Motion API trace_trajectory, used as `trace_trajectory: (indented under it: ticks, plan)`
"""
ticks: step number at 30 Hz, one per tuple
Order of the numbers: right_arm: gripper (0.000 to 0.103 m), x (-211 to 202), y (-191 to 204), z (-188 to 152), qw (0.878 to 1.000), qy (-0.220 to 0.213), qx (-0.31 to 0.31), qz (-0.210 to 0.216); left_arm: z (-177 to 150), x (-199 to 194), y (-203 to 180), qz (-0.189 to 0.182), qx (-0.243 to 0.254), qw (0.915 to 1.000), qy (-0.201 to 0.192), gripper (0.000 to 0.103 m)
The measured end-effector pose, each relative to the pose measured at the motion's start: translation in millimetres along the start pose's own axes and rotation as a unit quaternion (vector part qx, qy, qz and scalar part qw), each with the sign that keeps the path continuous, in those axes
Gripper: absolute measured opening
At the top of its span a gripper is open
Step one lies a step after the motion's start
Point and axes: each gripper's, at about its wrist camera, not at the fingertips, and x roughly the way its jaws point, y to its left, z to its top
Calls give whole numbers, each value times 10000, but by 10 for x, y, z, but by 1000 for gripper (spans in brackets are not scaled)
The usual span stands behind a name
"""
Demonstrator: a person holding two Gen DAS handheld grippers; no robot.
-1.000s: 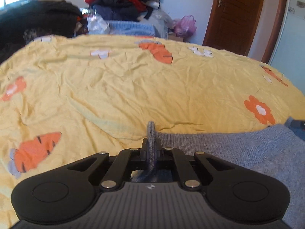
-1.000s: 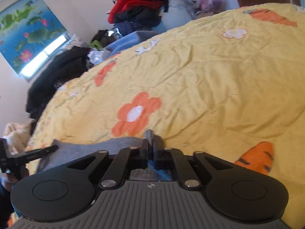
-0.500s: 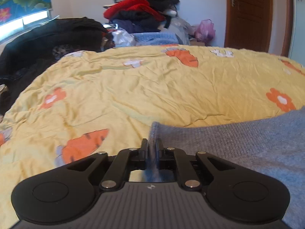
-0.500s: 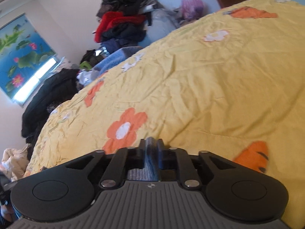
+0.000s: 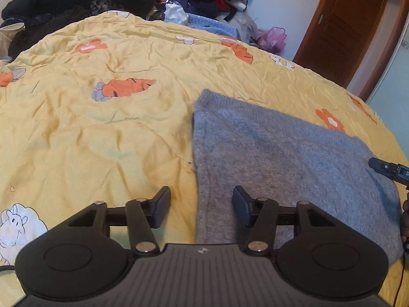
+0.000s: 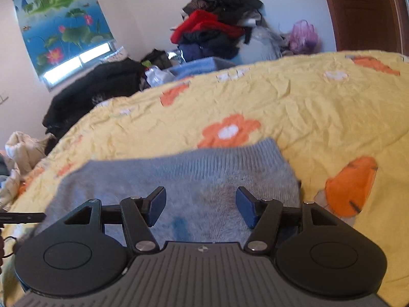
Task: Fold small clothes
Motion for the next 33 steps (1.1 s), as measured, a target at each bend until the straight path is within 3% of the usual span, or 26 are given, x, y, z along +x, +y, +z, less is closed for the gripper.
trace_trajectory:
  ticks: [2, 8, 11, 15, 19, 22, 24, 25, 28, 31, 33]
  plan:
    - [67, -10, 21, -36, 9999, -84, -87, -3, 8, 4, -10, -137, -46, 9998, 122, 7]
    - [70, -72, -114, -59, 9991, -158, 246, 316, -7, -283, 4, 343, 280, 9990, -47, 4]
    - [70, -87, -223, -60, 9967, -215, 571, 538, -96, -192, 188, 646, 152, 9973, 318, 1]
    - [70, -96, -301, -63, 9937, -255, 862, 675, -76, -389, 295, 728, -286, 9969, -87, 3]
    - [72, -210, 11, 38, 9989, -324, 340, -27, 130, -695, 28, 580, 10, 9934, -991, 4]
    - [80, -270, 306, 166, 9966, -798, 22, -190, 312, -459, -405, 529, 475, 9917, -1074, 27]
    - [93, -140, 470, 265, 9964, -761, -257, -255, 415, -151, -672, 468, 606, 9912, -1082, 85]
    - [95, -29, 537, 289, 9959, -679, -432, -402, 442, 18, -798, 490, 684, 9897, -1159, 93]
    - [93, 366, 526, 300, 9938, -262, -579, -911, 472, 495, -1152, 1029, 1185, 9800, -1225, 93]
    - [91, 627, 344, 165, 9858, 214, -580, -1559, 400, 925, -1200, 1185, 1427, 9802, -694, 93]
    - [91, 567, 202, 142, 9882, 117, -362, -1485, 333, 965, -1056, 984, 1263, 9843, -742, 94]
